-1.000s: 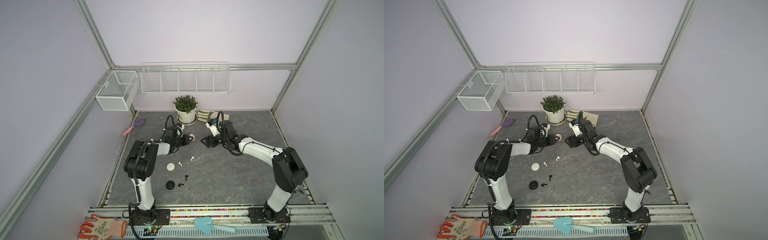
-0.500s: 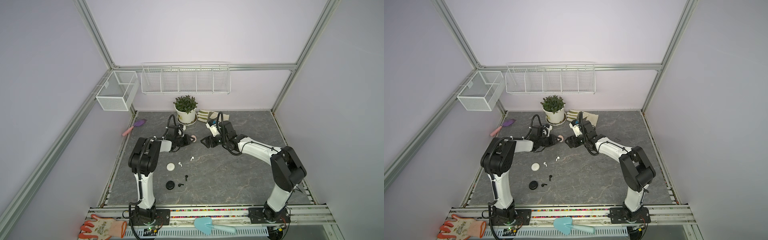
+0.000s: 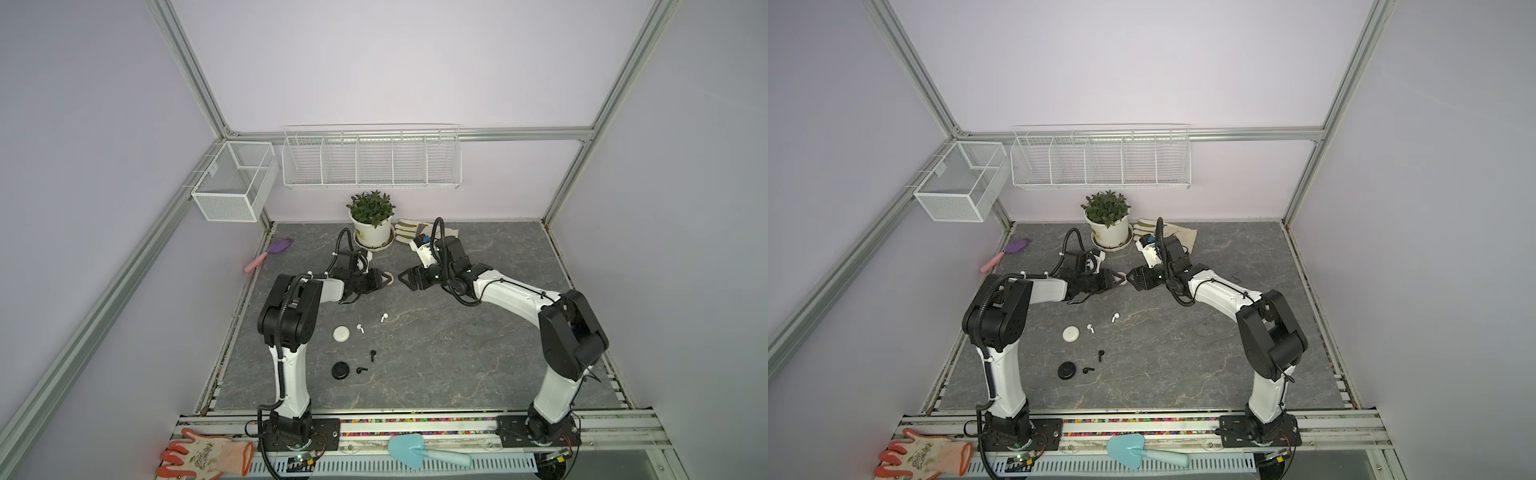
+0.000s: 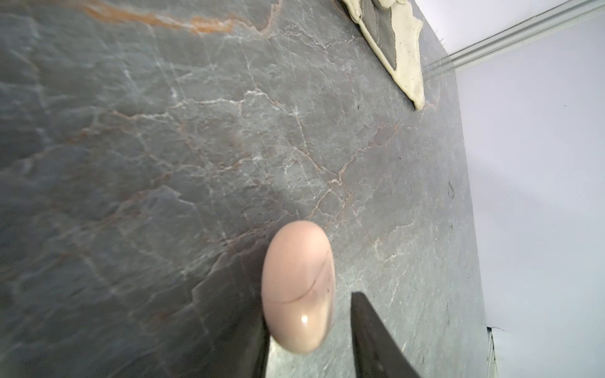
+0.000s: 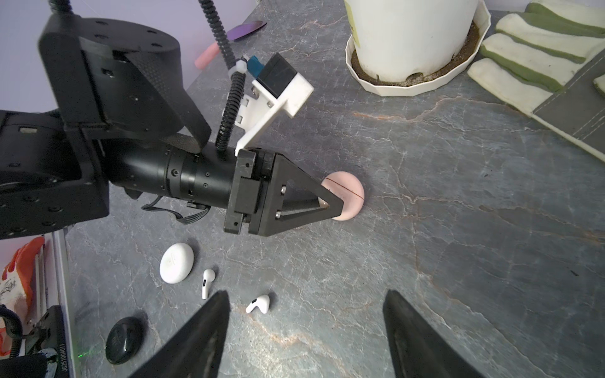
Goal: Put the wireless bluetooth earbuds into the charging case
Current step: 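Lower the pink case to the table with the left gripper while the right withdraws, then open the left gripper to release the pink case on the table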
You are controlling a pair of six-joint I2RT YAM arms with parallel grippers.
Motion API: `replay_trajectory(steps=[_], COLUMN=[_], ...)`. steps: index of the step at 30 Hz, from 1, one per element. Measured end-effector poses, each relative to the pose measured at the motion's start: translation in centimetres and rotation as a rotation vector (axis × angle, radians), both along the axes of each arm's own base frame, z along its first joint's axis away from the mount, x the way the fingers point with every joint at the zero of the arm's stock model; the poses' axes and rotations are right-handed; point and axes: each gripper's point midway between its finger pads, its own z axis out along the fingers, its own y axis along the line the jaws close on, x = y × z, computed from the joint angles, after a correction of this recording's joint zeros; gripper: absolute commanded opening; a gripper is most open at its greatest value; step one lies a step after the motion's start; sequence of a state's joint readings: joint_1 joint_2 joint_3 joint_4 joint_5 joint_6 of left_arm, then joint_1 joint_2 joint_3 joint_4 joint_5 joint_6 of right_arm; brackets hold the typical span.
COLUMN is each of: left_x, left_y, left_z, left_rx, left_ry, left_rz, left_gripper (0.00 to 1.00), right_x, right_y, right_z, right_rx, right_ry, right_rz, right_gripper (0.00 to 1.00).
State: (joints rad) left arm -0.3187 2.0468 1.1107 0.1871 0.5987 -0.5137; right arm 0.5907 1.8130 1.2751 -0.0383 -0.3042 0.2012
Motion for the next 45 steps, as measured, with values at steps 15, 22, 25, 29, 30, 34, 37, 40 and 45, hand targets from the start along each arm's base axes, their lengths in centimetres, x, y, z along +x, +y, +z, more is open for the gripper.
replay_trajectory(steps=[15, 22, 25, 29, 30, 34, 37, 40, 45], left_x=[-0.6, -1.2, -1.1, -0.9, -0.8, 0.0, 0.3, 0.6, 1.1], left_y=[0.8, 1.6, 1.7, 1.7, 1.7, 1.4, 1.2, 1.0, 0.9], left_z=[0.2, 0.1, 0.2, 0.2, 0.2, 0.3, 0.2, 0.2, 0.3], left_rx=[0.071, 0.131, 0.142, 0.142, 0.139, 0.131, 0.125, 0.119, 0.116], left_ry=[0.024, 0.039, 0.04, 0.043, 0.044, 0.035, 0.037, 0.032, 0.026], left_rz=[-0.01, -0.017, -0.016, -0.01, -0.009, -0.008, -0.006, -0.009, -0.011], left_gripper=[0.51, 0.52, 0.52, 0.51, 0.51, 0.51, 0.51, 0.51, 0.51], right_x=[-0.5, -0.3, -0.7, -0.9, -1.0, -1.3, -1.5, -1.7, -1.9], right_y=[-0.4, -0.1, -0.2, -0.5, -0.5, -0.7, -0.7, -0.7, -0.7], right_z=[-0.7, 0.8, 1.5, 2.0, 2.0, 1.7, 1.5, 1.5, 1.5], right_rx=[-0.043, -0.043, -0.046, -0.048, -0.049, -0.059, -0.061, -0.06, -0.057], right_ry=[0.012, -0.01, -0.017, -0.02, -0.018, 0.0, 0.009, 0.016, 0.021], right_rz=[0.019, 0.044, 0.052, 0.054, 0.055, 0.06, 0.064, 0.069, 0.075], right_gripper=[0.76, 0.76, 0.76, 0.76, 0.76, 0.76, 0.76, 0.76, 0.76])
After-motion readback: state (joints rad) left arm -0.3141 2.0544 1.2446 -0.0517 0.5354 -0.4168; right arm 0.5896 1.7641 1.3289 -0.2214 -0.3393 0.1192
